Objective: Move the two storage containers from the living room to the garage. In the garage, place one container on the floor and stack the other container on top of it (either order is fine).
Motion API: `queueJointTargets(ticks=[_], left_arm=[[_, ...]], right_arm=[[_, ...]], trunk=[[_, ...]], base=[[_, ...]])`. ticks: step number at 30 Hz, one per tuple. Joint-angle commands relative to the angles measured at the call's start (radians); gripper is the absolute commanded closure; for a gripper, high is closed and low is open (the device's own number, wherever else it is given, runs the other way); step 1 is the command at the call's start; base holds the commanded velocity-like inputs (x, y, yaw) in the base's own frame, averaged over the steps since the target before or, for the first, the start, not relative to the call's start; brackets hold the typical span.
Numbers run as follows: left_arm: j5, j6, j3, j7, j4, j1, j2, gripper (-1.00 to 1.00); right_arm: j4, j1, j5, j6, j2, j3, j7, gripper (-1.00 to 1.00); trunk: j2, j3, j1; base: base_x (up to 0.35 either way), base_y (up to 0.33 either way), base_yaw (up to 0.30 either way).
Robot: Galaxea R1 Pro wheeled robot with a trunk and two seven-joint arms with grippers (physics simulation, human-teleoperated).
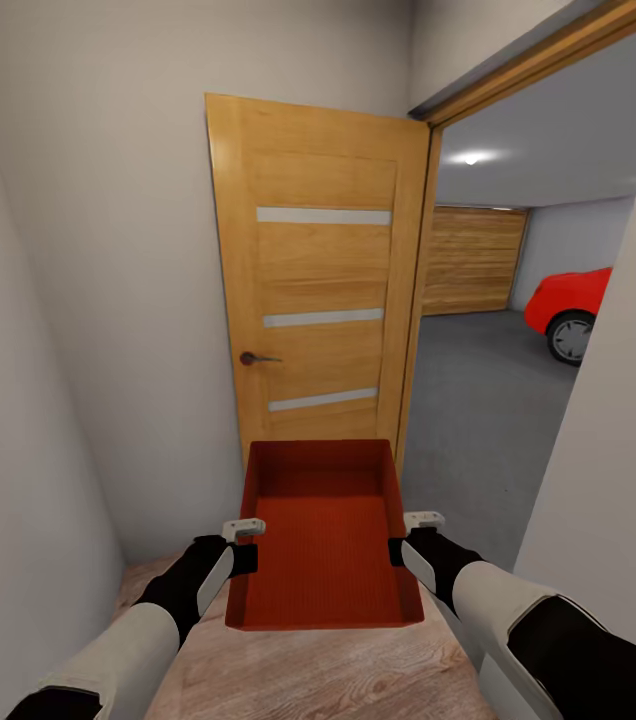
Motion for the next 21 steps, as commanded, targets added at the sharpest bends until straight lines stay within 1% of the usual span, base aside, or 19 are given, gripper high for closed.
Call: queueJointTargets(ticks=[1, 7, 9, 21], left_arm=[[-0.025, 0.009, -0.011, 0.023, 0.0, 0.0, 0.001, 1.0], [-0.026, 0.005, -0.011, 0.023, -0.002, 0.0, 0.0, 1.0], [-0.026, 0.005, -0.011, 0.023, -0.003, 0.0, 0.0, 1.0], [-0.026, 0.005, -0.011, 0.023, -0.003, 0.0, 0.001, 1.0]], right_arm=[[-0.004, -0.001, 0.003, 0.006, 0.0, 0.033, -0.009, 1.0], [-0.004, -0.001, 0.003, 0.006, -0.001, 0.033, -0.008, 1.0], [-0.004, -0.001, 0.003, 0.006, -0.001, 0.033, -0.009, 1.0], [-0.004, -0.001, 0.003, 0.007, 0.0, 0.033, -0.009, 1.0]], trunk=[[-0.002, -0.002, 0.0], [-0.002, -0.002, 0.0], [-0.002, -0.002, 0.0], [-0.002, -0.002, 0.0]], base=[[0.015, 0.022, -0.014], [0.004, 0.005, -0.007], [0.0, 0.001, -0.092], [0.0, 0.0, -0.229]])
